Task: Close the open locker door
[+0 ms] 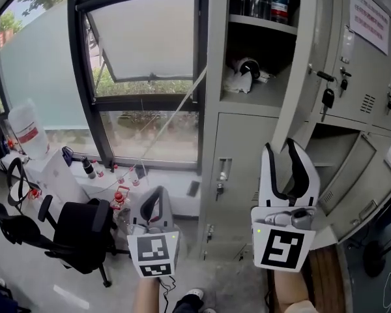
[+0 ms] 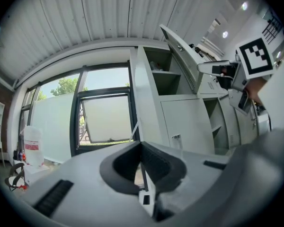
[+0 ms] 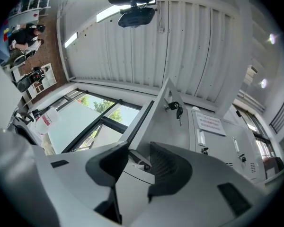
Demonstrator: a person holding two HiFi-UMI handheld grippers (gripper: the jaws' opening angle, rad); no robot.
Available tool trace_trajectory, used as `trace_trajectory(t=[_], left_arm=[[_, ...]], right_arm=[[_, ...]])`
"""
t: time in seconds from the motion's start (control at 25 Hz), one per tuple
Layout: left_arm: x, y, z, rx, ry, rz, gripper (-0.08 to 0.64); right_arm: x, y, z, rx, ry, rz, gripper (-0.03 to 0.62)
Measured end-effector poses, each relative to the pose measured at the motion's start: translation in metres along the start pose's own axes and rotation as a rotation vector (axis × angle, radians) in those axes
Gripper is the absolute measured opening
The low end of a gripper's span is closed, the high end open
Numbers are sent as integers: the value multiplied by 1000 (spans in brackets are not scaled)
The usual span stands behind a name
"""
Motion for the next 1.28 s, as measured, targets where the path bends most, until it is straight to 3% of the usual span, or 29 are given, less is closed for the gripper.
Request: trace_trajectory(t=[0.28, 1.28], left_arm=[[-2, -12, 12, 10, -1, -2, 2], [-8, -34, 68, -14, 8, 2, 2]], right_arm=[[-4, -21, 22, -48, -12, -59, 155], [-38, -55, 96, 5, -55, -62, 141]])
Point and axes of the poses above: the fingertips, and each gripper's own axes: z forward along the fingers, y to its right, x out of its top, the point moved 9 cm from there along -z, backward along the fingers, and after that the axes turned 7 degrees about x, right-handed, at the moved point
